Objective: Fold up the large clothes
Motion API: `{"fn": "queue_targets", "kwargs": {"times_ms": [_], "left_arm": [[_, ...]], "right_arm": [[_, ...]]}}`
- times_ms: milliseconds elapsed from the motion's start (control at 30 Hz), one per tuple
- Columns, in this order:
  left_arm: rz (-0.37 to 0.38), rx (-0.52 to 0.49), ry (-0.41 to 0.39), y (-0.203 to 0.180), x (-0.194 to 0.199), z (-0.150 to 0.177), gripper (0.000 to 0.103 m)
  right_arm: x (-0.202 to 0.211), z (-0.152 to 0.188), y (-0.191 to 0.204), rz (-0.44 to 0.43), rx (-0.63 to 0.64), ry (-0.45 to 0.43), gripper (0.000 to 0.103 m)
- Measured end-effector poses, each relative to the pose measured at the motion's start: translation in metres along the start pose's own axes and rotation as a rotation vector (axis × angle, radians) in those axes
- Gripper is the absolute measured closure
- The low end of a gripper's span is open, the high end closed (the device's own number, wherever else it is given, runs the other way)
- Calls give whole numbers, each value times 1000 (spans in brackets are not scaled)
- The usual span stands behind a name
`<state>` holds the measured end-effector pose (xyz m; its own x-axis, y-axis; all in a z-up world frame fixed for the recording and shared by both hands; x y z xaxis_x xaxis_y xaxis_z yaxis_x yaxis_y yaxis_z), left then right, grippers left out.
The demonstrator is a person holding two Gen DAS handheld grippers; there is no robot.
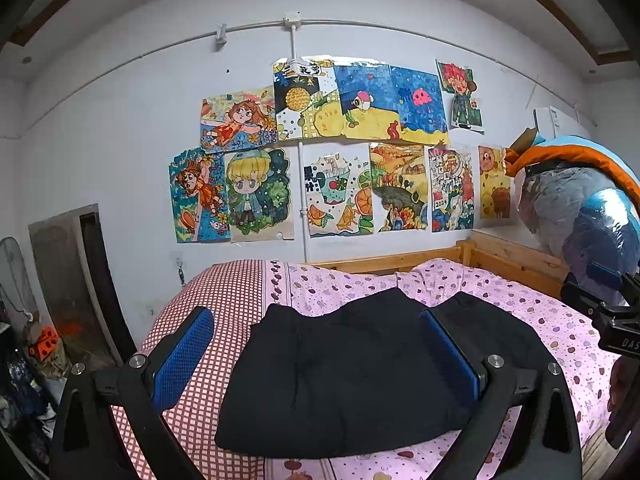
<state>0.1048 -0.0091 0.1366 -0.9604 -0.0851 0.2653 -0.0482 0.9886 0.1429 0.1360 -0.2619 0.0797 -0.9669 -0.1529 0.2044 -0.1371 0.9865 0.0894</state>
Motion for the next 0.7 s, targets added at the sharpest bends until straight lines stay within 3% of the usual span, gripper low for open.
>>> {"fn": "queue_targets", "kwargs": {"times_ms": [700], "left_arm": [[-36, 102, 9, 24, 45, 44, 0]], "right_arm": [[51, 17, 39, -56, 94, -35, 4]]}}
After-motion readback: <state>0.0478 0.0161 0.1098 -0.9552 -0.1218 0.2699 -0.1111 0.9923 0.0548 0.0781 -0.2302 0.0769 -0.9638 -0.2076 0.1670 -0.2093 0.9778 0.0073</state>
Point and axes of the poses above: each gripper's, at about its wrist camera, not at the fingertips, and x roughly against the way its jaws point, y to its left, z to its underside, the point moved 4 cm from there along -x, roughly the way its jaws point, and after that the axes turned 2 degrees about y, right-handed, at the moved point
